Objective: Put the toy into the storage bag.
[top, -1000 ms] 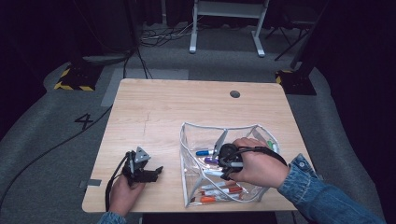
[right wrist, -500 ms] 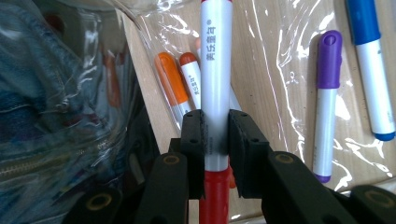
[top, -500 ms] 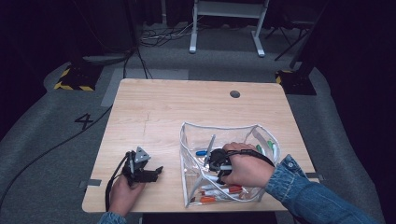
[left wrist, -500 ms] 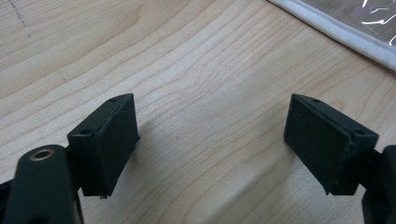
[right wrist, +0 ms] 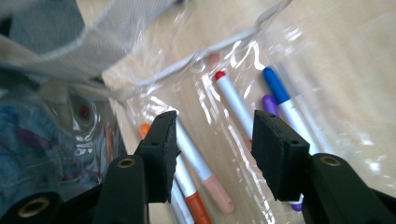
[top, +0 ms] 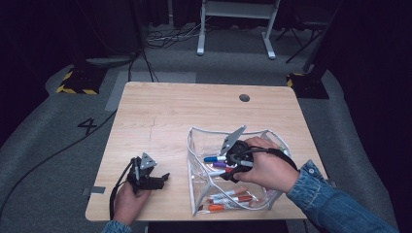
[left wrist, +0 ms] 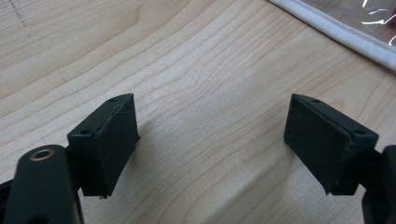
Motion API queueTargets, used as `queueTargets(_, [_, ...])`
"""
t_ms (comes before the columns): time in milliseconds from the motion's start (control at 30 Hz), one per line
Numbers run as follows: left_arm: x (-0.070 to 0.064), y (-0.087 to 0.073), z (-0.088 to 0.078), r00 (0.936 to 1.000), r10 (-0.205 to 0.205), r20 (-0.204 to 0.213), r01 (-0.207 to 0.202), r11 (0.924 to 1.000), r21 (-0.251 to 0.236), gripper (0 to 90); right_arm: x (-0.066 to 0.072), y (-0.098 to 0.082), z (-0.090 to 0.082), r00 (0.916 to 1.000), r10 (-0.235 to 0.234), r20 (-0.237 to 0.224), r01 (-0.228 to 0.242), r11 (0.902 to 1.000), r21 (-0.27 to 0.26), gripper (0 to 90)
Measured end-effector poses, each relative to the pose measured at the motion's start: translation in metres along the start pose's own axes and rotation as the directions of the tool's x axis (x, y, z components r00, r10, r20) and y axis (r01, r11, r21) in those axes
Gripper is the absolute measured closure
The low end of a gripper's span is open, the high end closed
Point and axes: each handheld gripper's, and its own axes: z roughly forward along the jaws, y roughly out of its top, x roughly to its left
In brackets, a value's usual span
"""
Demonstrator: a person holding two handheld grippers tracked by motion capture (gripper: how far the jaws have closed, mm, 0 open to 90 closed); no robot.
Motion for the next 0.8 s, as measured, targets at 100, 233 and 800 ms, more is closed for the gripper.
queueTargets(100, [0.000,0.000,0.000,1.0000,0.002,-0.002,-0.002,1.0000,0.000,17.9,-0.003,-0.003,-0.016,0.9995,0.016,0.026,-0.015,0.9984,-0.055,52.0])
queueTargets(233, [0.000,0.000,0.000,1.0000,0.001,0.000,-0.001,1.0000,0.000,17.9,-0.011,-0.012,-0.038,0.9964,0.060,0.060,-0.053,0.9918,-0.117,52.3])
queueTargets(800, [0.000,0.000,0.000,1.0000,0.001,-0.001,-0.001,1.0000,0.000,17.9,-0.057,-0.087,-0.104,0.9319,0.327,0.158,-0.277,0.9222,-0.269,57.7])
